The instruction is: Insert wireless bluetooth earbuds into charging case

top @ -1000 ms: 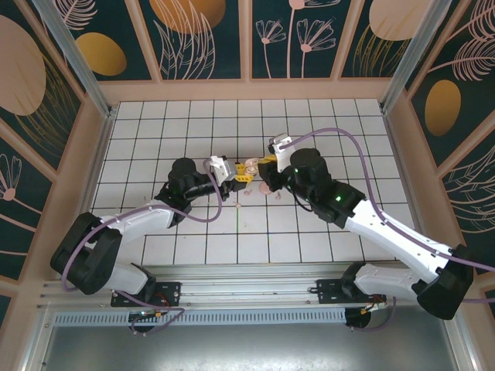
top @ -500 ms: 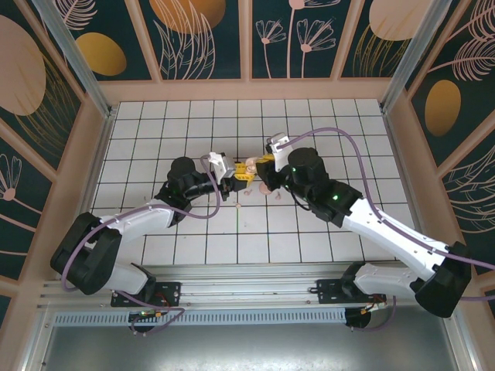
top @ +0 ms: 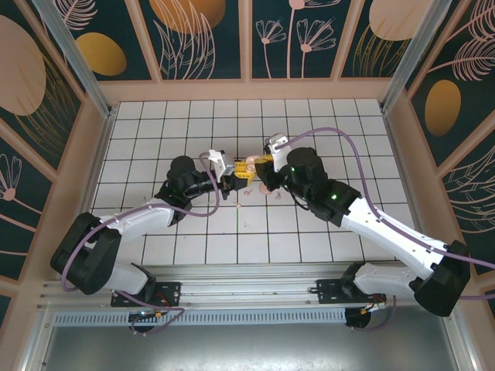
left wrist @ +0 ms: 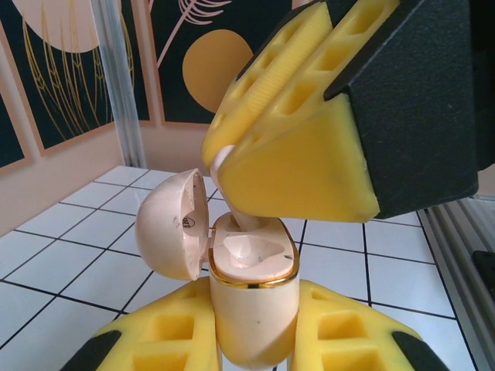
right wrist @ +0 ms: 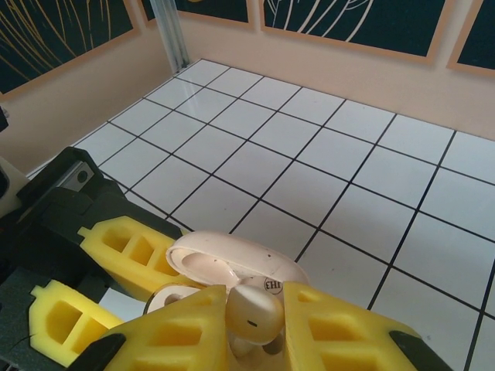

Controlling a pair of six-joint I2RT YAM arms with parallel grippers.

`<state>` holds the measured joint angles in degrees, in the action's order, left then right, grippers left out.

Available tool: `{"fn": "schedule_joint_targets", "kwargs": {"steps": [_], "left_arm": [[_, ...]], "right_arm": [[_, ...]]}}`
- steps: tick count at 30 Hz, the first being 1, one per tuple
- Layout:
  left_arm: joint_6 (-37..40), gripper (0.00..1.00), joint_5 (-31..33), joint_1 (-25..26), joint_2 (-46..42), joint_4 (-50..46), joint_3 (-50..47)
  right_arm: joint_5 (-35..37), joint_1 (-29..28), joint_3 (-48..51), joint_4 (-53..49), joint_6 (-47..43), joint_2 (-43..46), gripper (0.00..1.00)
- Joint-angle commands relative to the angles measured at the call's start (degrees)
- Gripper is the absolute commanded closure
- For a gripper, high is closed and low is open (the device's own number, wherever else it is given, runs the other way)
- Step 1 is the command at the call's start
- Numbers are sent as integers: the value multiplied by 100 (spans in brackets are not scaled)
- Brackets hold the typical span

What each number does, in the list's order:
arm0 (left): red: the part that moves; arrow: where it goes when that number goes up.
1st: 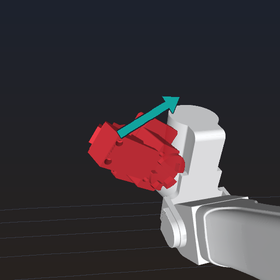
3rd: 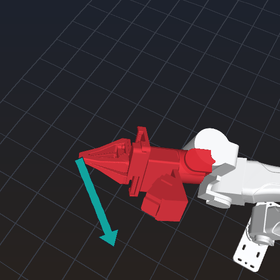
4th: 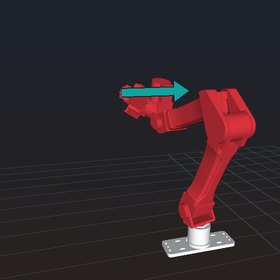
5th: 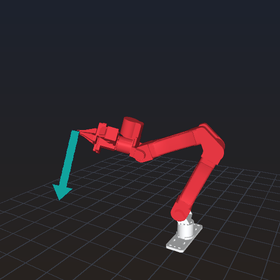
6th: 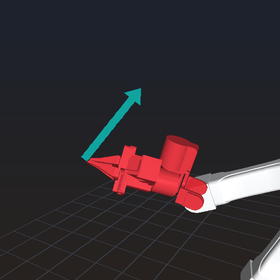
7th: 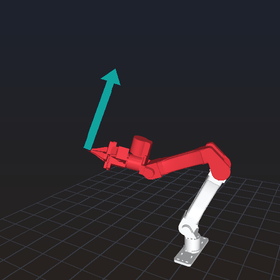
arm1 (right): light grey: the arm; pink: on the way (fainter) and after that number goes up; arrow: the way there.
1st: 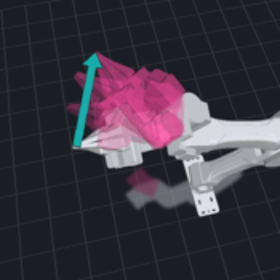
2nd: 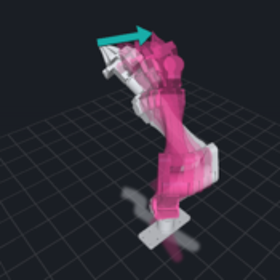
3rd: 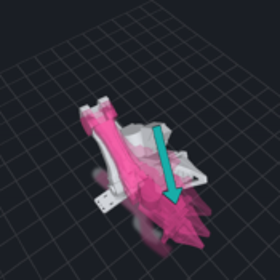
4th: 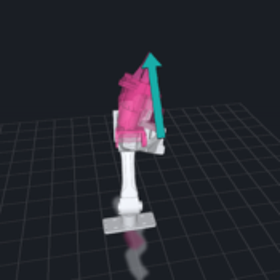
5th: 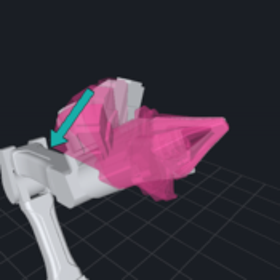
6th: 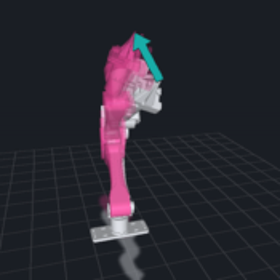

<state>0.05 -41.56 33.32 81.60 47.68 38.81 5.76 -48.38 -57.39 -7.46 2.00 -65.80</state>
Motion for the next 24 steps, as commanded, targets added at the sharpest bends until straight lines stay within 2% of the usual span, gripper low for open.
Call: {"fn": "schedule_joint_targets", "kwargs": {"steps": [1,7,13,24], "left_arm": [[-107,85,-75,23,-103,281,202],[-93,85,-82,22,-92,238,211],[-84,85,-90,21,-93,207,215],[-32,85,-61,17,-118,72,234]], "right_arm": [[-210,-50,-71,-55,-51,48,79],[-371,-31,-90,-42,19,45,76],[-462,47,-132,-55,153,52,68],[-1517,560,-175,119,584,220,54]]}}
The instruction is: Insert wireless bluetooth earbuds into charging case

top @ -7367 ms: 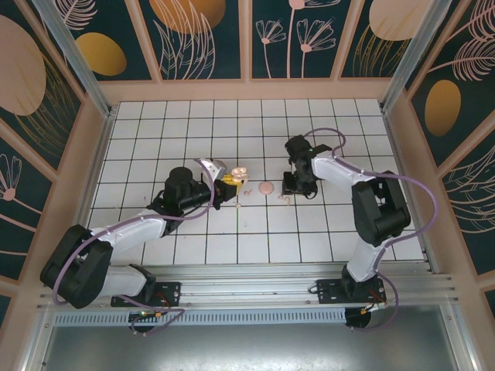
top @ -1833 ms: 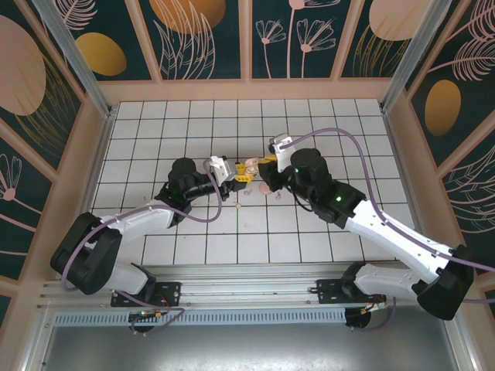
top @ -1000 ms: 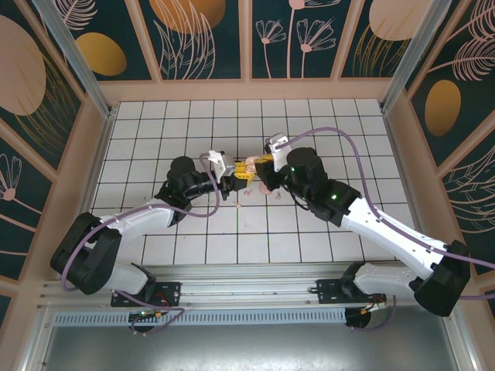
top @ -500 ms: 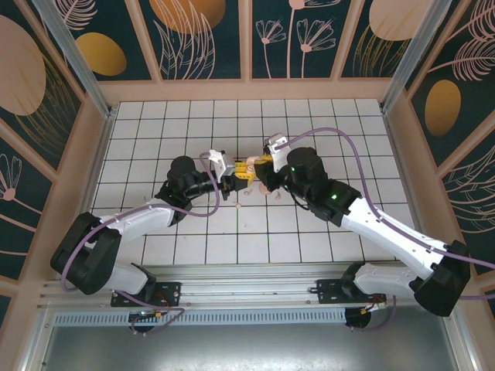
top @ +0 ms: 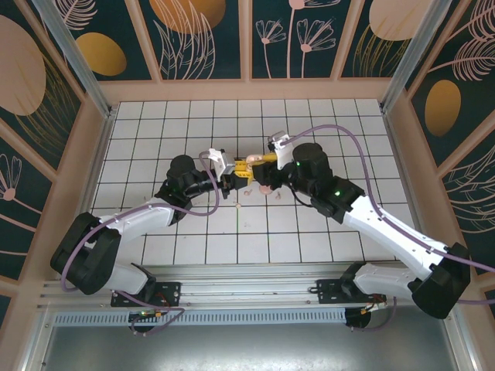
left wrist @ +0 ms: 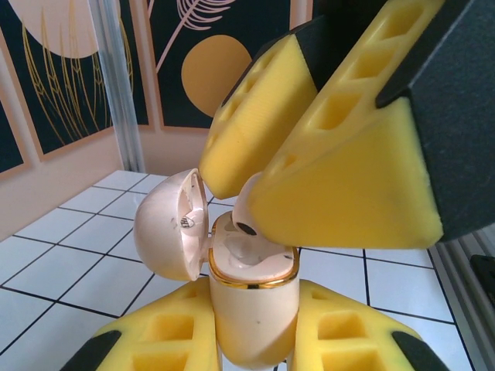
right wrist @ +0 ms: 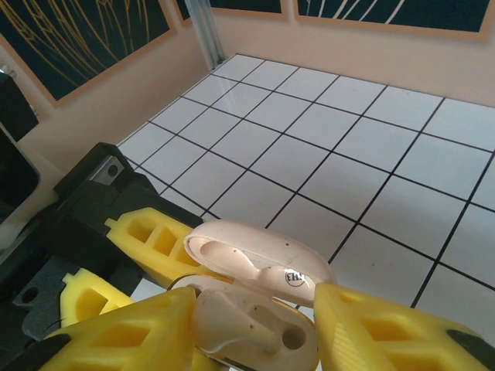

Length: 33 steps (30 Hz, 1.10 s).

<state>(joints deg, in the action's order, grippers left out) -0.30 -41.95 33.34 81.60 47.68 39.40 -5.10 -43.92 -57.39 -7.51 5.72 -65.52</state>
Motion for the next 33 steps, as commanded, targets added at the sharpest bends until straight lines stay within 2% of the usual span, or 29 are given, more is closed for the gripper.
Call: {"fn": "schedule_joint_targets", "kwargs": {"steps": [1,12,21,26,33], "left_arm": [[5,85,-15,15,-118,72,174],[-10,85,-6,22,-57,48,187],[-38,85,15,20,-56,31,174],[84,85,-5,18,-87,-85,182],[359,85,52,20,-143,-383,249]], "right_arm": [[-551,174,-176,141,263,203,52],[-1662,720,-185,435,800,277,47],[-1613,841,-176,341,836,376,48],[-1798,970,-67,437,157,707,47],[-2467,1040,-33,-105,-1804,865,42]]}}
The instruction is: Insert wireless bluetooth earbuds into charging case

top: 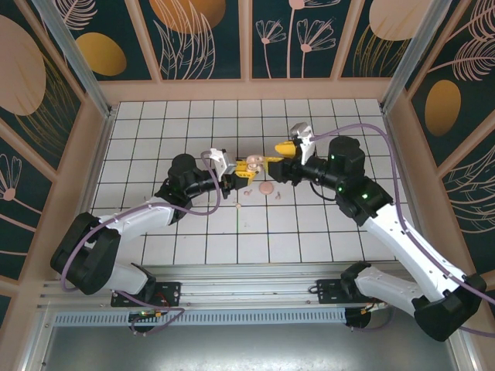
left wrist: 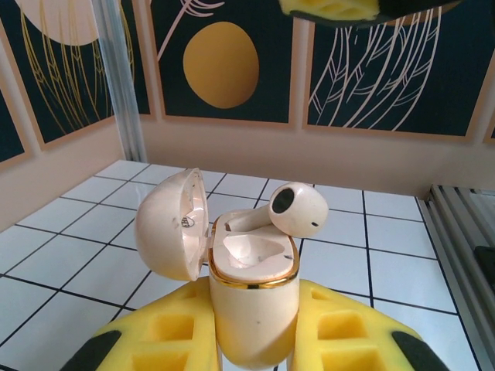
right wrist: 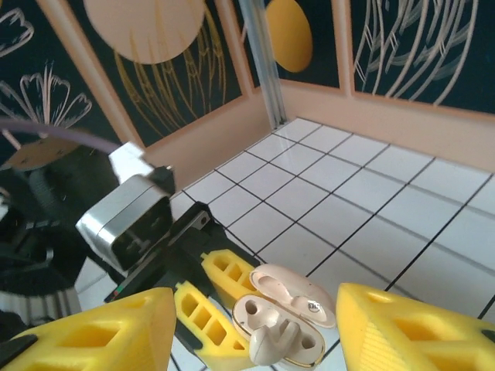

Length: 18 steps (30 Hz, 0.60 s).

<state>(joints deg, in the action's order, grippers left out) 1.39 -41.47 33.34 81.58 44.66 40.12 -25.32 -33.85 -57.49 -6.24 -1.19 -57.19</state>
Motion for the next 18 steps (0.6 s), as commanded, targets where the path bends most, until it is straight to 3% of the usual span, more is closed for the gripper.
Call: {"fn": "schedule_joint_targets", "kwargs": {"steps": [1,18], "left_arm": [[199,85,-1,23,-138,-81,172],[192,85,-13,18,-106,-54,207]], "right_arm": [[-616,34,27,-262,-1453,63,44],[-576,-79,718,325,-2508,81,48]]}}
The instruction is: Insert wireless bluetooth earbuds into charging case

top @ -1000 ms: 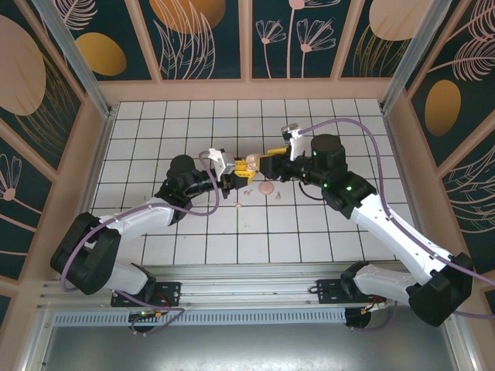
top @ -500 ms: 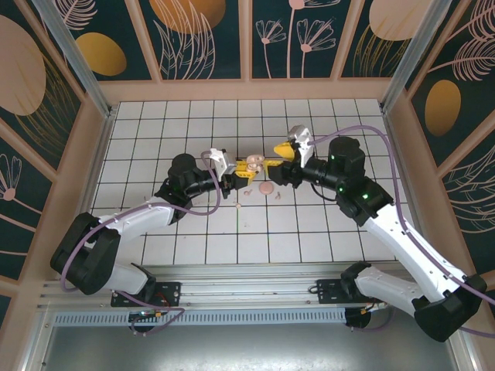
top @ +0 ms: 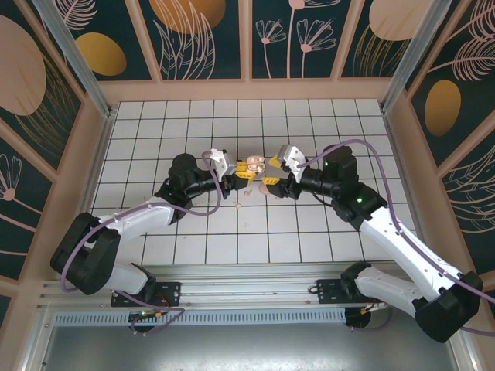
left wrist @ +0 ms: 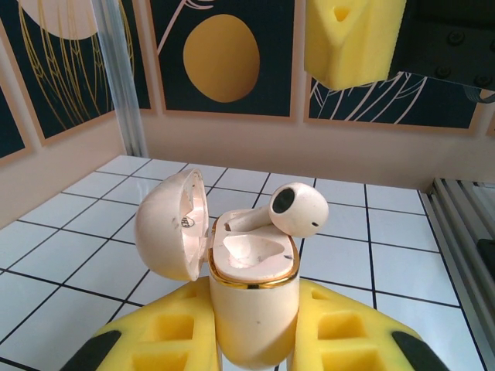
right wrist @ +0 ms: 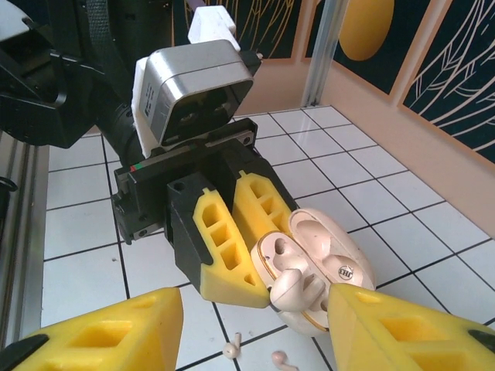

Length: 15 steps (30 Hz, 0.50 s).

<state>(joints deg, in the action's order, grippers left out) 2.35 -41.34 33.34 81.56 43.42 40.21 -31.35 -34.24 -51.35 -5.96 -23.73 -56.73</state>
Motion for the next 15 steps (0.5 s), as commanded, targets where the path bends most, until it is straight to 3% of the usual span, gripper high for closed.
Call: {"fn": "schedule_joint_targets", "kwargs": {"steps": [1,15], "left_arm": [[99,85,-27,21,-103,70,202],[81,86,-22,20,-123,61,172]], "right_arm": [[65,-50,129,335,-256,24,48],[-2,-116,183,613,-348,-299,51]]}}
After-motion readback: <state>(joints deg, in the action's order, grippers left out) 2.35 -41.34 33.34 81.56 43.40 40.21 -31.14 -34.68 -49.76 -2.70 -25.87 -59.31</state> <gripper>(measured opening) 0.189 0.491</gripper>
